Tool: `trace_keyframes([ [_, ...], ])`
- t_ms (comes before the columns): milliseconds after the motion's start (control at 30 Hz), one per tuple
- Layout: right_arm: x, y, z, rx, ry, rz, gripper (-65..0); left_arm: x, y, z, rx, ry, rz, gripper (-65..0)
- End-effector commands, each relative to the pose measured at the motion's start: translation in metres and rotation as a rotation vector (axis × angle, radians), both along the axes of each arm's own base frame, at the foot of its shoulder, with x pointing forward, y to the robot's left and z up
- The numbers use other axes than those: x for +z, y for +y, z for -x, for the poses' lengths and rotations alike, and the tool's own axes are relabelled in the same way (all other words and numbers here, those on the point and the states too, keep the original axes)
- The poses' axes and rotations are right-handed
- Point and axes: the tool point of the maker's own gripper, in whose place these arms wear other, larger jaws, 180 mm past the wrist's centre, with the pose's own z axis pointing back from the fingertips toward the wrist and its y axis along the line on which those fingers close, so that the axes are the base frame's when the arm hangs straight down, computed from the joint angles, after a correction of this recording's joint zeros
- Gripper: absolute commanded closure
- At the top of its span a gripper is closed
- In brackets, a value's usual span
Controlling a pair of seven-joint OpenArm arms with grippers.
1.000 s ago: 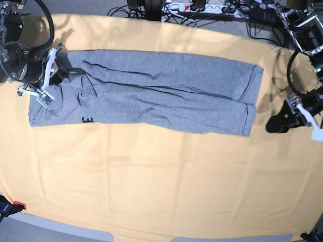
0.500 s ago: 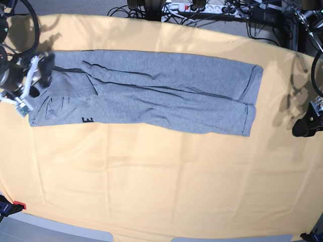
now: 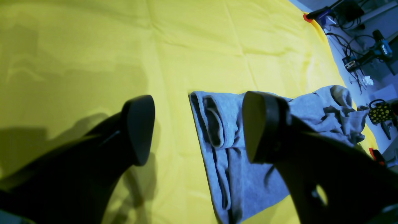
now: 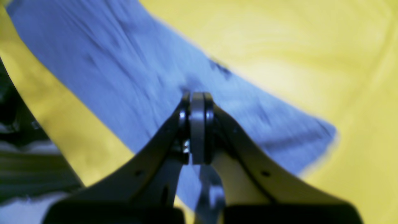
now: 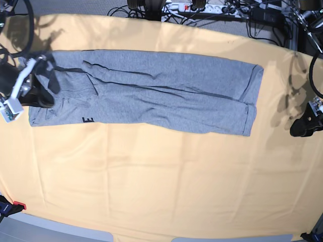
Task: Layout the t-shirt on the table in an organized manner, then fold the t-shirt properly
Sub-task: 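Press and adjust the folded corner with the right gripper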
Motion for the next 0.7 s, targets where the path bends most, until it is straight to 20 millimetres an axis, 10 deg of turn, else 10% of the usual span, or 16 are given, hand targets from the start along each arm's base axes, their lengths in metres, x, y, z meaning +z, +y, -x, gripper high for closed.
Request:
trace_keyframes([
  [0, 0.01, 0.002, -0.008, 0.005, -0.058, 0.011, 0.0, 0.022, 0.006, -0.005, 0.004, -0.066, -0.01, -45.3],
  [300, -0.038, 0.023, -0.039, -0.004, -0.055, 0.182, 0.0, 0.02, 0.003, -0.006, 0.003, -0.065, -0.002, -45.3],
  [667, -0.074, -0.011, -0.09, -0.174, 0.023, 0.135, 0.0, 0.02, 0.003, -0.006, 0.003, -0.065, -0.002, -45.3],
])
